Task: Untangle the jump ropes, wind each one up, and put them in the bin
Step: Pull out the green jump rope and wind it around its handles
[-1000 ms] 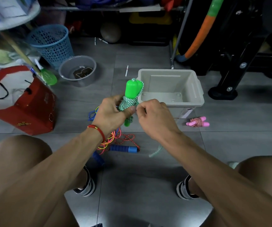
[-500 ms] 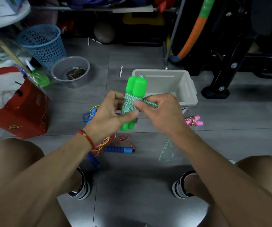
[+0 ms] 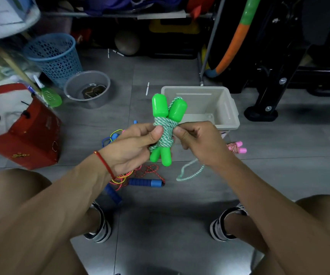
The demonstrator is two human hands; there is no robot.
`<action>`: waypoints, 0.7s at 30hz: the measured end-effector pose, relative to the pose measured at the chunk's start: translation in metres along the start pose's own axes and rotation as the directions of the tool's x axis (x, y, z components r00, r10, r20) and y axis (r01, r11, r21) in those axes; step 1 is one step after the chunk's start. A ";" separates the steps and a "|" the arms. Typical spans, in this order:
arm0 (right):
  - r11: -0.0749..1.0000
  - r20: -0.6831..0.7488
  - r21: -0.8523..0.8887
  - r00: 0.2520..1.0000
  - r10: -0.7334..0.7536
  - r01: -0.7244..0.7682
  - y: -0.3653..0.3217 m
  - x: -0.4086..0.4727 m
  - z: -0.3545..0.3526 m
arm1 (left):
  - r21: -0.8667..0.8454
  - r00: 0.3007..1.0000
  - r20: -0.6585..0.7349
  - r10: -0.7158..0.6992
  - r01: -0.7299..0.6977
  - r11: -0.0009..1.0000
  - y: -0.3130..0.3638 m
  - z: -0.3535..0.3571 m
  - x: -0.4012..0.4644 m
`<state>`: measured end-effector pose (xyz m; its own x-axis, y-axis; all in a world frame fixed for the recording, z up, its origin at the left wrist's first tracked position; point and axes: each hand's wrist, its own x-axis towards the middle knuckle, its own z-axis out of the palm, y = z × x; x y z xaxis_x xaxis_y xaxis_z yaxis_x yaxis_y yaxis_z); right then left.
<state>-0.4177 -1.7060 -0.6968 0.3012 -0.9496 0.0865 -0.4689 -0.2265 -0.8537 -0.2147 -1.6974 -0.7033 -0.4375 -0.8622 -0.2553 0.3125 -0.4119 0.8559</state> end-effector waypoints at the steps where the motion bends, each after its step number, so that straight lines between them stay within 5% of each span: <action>1: 0.998 -0.013 -0.049 0.999 0.032 -0.033 -0.001 0.000 0.004 | 0.041 0.997 -0.070 0.013 -0.010 0.999 -0.001 0.001 0.001; 6: 0.946 0.047 -0.288 0.985 0.168 -0.148 -0.010 0.001 0.010 | 0.128 0.962 -0.257 0.088 -0.056 0.990 0.001 0.001 0.005; 13: 0.941 0.017 -0.315 0.990 0.139 -0.126 -0.018 -0.001 0.020 | 0.351 0.947 -0.291 0.135 -0.026 0.936 -0.008 0.008 0.007; 21: 0.980 0.028 -0.172 0.994 0.102 -0.096 -0.018 -0.002 0.011 | 0.143 0.968 -0.245 -0.055 0.092 0.985 0.007 0.010 -0.001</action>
<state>-0.4006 -1.6978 -0.6872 0.2748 -0.9614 -0.0153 -0.6313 -0.1684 -0.7570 -0.2203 -1.6969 -0.6931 -0.2340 -0.8842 -0.4043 0.1470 -0.4432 0.8843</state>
